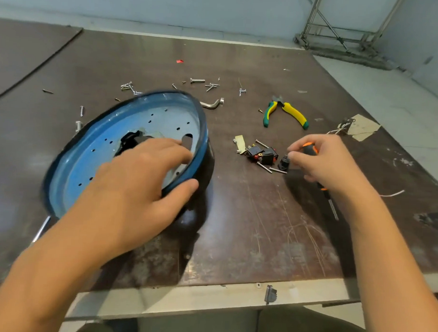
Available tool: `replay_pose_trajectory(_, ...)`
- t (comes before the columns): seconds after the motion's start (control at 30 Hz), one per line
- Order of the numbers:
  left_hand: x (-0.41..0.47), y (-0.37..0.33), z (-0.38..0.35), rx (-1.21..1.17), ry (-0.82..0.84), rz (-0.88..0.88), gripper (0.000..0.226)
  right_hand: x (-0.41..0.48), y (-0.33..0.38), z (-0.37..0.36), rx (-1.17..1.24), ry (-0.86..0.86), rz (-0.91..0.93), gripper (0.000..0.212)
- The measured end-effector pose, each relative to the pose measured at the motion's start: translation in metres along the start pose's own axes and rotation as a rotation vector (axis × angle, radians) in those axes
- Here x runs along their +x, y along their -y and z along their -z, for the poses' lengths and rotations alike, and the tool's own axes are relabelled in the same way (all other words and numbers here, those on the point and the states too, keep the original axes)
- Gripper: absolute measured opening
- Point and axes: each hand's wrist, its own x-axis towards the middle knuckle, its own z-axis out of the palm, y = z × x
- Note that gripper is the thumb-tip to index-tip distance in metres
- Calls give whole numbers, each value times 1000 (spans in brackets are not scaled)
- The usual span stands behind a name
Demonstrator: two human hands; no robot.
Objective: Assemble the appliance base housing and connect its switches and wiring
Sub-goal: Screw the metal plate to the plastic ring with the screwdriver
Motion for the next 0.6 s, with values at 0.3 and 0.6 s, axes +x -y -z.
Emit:
replay_pose_trajectory(0.3,-1,13,14,-339,-189,-67,27,-1,11,-31,-387,62,85,17)
replay_pose_trajectory(0.6,-3,20,34,-586,-227,-25,33,-3,12,-44,-430,63,73,22)
